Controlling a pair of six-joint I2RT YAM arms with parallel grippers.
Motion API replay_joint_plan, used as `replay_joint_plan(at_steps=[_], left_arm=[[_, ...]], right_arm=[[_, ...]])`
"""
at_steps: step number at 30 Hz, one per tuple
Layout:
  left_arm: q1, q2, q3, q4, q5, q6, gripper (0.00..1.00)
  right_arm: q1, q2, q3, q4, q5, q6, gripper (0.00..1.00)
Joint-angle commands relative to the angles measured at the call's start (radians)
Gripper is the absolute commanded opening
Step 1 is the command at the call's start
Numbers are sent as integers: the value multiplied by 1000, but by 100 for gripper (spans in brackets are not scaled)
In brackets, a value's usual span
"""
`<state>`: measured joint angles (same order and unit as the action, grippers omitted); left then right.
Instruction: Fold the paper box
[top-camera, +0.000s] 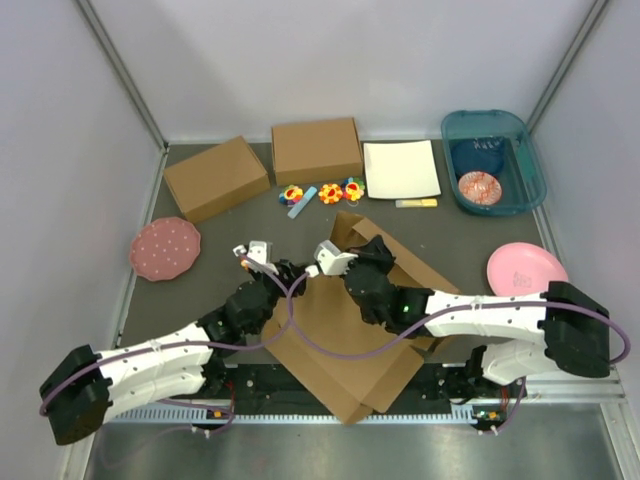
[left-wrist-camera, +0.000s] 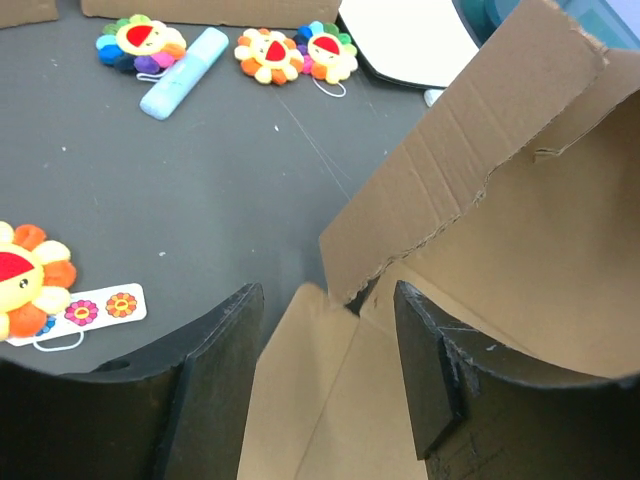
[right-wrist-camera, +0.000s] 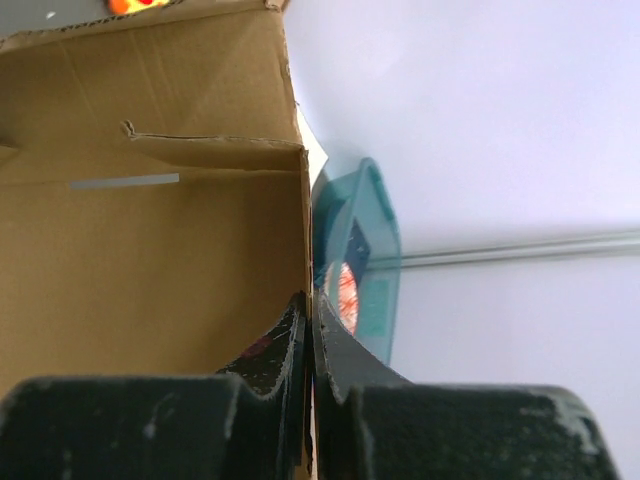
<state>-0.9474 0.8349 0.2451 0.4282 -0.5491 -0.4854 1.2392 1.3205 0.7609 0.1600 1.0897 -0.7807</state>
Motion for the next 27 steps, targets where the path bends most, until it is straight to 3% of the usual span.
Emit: replay_joint_plan(at_steps=[1, 12, 21, 27], left_arm=[[25, 20, 68, 87, -22, 42, 62], [188, 73, 68, 115, 113, -51, 64], [257, 177, 111, 191, 297, -65, 67], [257, 270, 129, 257, 391, -62, 67]], right_arm=[[3, 45, 52, 272, 27, -279, 0], [-3, 157, 31, 276, 4, -246, 0], [-14, 105, 71, -8, -93, 17, 0], [-17, 95, 71, -42, -116, 77, 0]])
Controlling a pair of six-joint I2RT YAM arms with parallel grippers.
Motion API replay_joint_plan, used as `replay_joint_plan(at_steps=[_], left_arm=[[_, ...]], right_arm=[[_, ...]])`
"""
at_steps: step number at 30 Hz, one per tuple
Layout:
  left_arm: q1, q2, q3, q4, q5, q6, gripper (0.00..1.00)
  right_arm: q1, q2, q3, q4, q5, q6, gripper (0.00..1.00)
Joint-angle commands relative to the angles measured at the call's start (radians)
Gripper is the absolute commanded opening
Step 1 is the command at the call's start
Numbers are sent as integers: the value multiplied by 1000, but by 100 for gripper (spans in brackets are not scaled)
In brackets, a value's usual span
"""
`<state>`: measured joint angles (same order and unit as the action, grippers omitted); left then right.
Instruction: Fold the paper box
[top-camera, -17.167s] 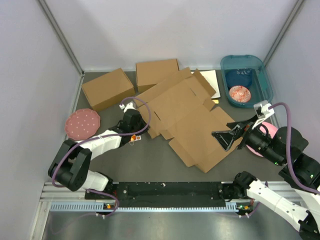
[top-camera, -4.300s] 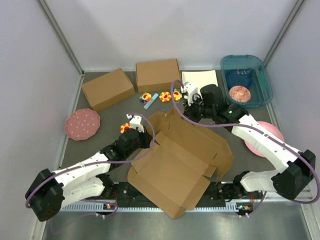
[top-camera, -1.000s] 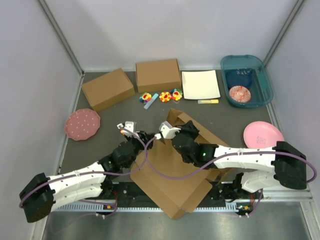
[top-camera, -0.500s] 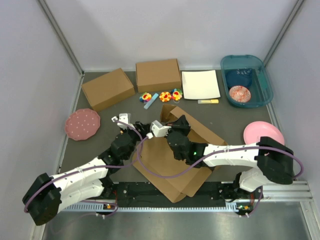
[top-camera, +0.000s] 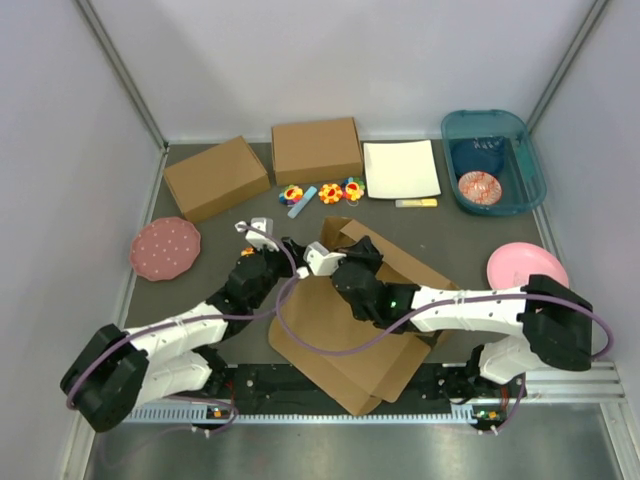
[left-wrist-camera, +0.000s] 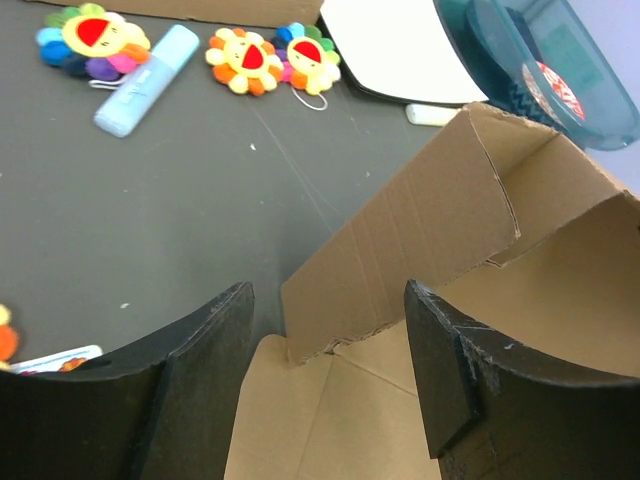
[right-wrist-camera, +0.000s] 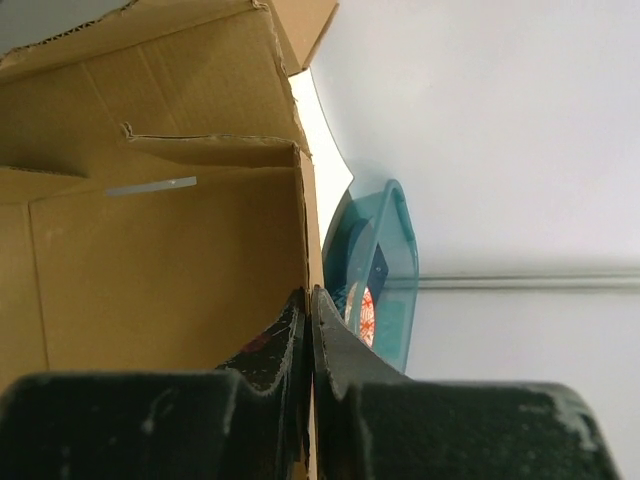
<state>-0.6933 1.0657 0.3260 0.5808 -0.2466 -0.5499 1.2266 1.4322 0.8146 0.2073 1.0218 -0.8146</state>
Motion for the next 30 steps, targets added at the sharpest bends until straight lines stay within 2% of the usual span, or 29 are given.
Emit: replay_joint_plan(at_steps=[1, 9, 16, 23, 30], left_arm=[[3, 60, 50, 111, 92, 4, 67], [3, 186, 126, 140, 92, 36, 67], [3, 212, 85, 212, 239, 5, 65], [2, 252, 38, 336, 391, -24, 58], [3, 156, -2, 289, 308, 56, 54]], right_arm=[[-4, -18, 15, -95, -51, 117, 0], [-4, -23, 29, -114, -62, 126, 0], [-4, -35, 24, -123, -63, 130, 0], [-4, -33, 29, -138, -77, 146, 0], [-3, -36, 17, -154, -83, 166, 0]])
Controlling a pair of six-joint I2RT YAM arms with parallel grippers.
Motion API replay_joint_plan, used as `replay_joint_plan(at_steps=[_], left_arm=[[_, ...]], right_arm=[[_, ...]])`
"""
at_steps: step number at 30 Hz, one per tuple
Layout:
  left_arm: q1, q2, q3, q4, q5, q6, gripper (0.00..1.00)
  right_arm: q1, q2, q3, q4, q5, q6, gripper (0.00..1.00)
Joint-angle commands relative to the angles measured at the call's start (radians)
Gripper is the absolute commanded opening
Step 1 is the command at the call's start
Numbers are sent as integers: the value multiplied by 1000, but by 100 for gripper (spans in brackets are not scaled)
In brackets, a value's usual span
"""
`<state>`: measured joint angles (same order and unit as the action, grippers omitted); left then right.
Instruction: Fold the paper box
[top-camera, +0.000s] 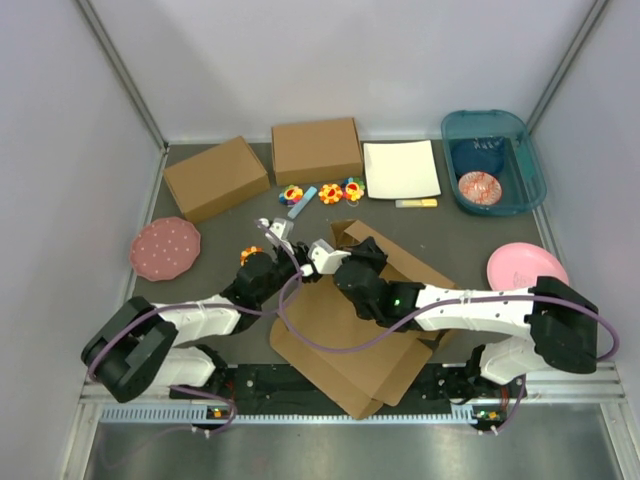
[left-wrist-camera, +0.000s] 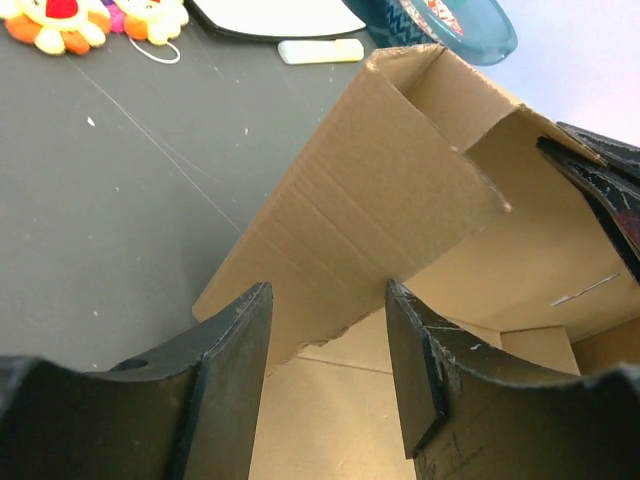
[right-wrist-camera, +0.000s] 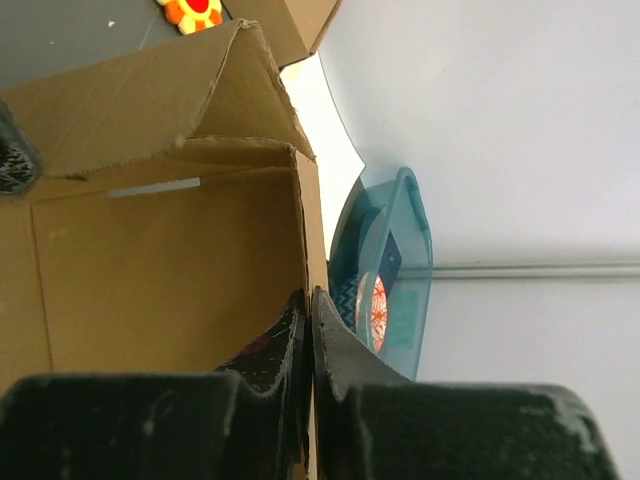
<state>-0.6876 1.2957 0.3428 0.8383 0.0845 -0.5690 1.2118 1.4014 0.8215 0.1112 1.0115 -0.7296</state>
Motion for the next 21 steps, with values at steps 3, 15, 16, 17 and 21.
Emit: replay_joint_plan(at_steps=[3, 15, 16, 17, 21], left_arm=[[-3, -160, -19, -36, -121, 110, 54], [71, -154, 57, -162, -382, 103, 56], [85, -118, 111, -169, -358, 100, 56], [109, -43, 146, -200, -335, 95, 56], [141, 109, 283, -232, -198, 71, 56]], right_arm=[[12, -12, 5, -58, -74, 82, 0], [17, -22, 5, -59, -82, 84, 0], [17, -22, 5, -61, -83, 85, 0], [17, -19, 7, -61, -83, 85, 0], [22, -13, 10, -65, -86, 96, 0]])
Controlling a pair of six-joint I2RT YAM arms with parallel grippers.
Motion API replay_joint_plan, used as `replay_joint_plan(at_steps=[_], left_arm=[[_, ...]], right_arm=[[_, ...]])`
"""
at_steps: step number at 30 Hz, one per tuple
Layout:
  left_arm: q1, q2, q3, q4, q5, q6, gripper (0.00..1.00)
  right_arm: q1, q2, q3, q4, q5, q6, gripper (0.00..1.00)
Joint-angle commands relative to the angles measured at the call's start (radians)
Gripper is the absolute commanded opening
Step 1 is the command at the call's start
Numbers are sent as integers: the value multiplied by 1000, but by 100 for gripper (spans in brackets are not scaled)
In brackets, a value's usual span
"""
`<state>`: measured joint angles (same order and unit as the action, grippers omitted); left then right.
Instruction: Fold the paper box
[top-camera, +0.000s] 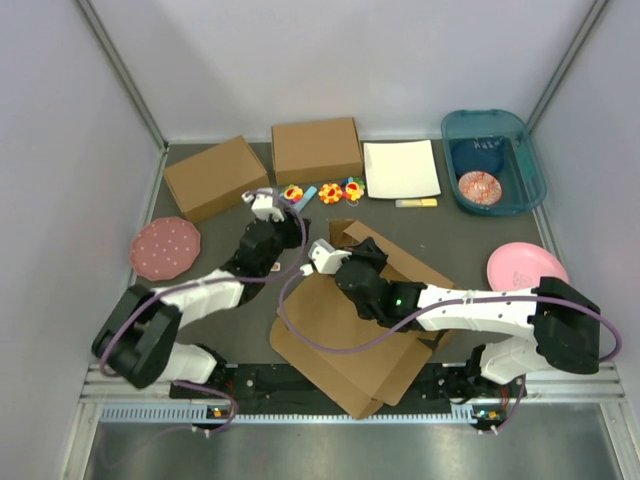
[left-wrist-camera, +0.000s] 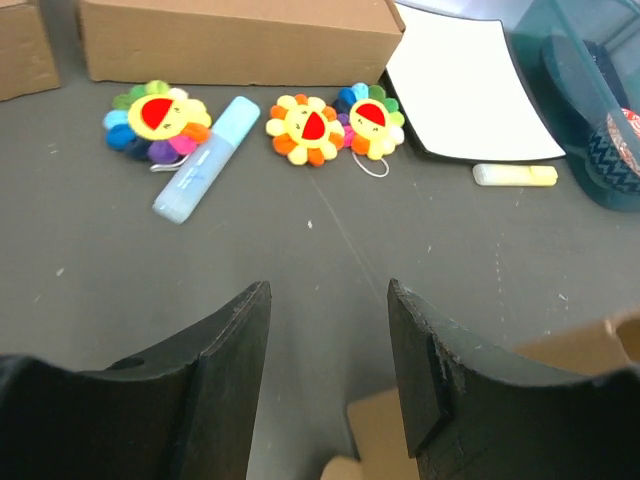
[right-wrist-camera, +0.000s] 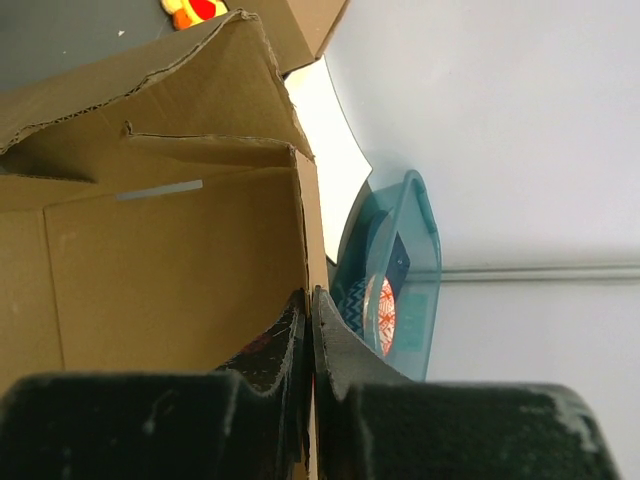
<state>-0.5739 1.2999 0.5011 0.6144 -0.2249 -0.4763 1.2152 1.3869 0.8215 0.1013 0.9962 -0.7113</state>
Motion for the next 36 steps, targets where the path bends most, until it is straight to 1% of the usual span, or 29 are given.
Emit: replay_joint_plan(at_steps=[1, 3, 4, 6, 8, 11, 13, 16, 22, 25, 29, 30, 34, 36], left_arm=[[29, 122, 151, 5, 154, -27, 56], [29, 162, 169, 79, 217, -31, 56], [29, 177, 174, 111, 290, -28, 56], [29, 220, 201, 146, 326, -42, 55], [28, 257, 218, 148, 384, -57, 54], [23, 277, 200, 198, 446, -103, 51], [20, 279, 153, 270, 458, -133, 50], [13, 271, 84, 335, 478, -176, 49], [-15, 214, -10, 367, 467, -185, 48], [-24, 174, -73, 424, 446, -189, 51], [-34, 160, -151, 545, 458, -177, 57], [-34, 168, -159, 621, 472, -177, 57], [-37, 240, -179, 792, 524, -211, 61], [-38, 263, -188, 840, 527, -220, 62]], right_arm=[[18, 4, 8, -57, -73, 78, 0], [23, 12, 5, -58, -74, 79, 0], [24, 14, 2, -58, -74, 79, 0], [26, 14, -1, -57, -77, 84, 0], [30, 12, -2, -63, -77, 91, 0], [32, 4, -5, -71, -76, 101, 0], [33, 0, -12, -74, -73, 104, 0], [33, -8, -24, -75, -71, 110, 0], [33, -19, -32, -86, -67, 122, 0], [35, -25, -30, -97, -68, 137, 0], [37, -23, -30, -100, -79, 151, 0], [35, -22, -28, -98, -79, 154, 0], [35, -20, -27, -100, -87, 165, 0], [37, -22, -22, -113, -88, 167, 0]])
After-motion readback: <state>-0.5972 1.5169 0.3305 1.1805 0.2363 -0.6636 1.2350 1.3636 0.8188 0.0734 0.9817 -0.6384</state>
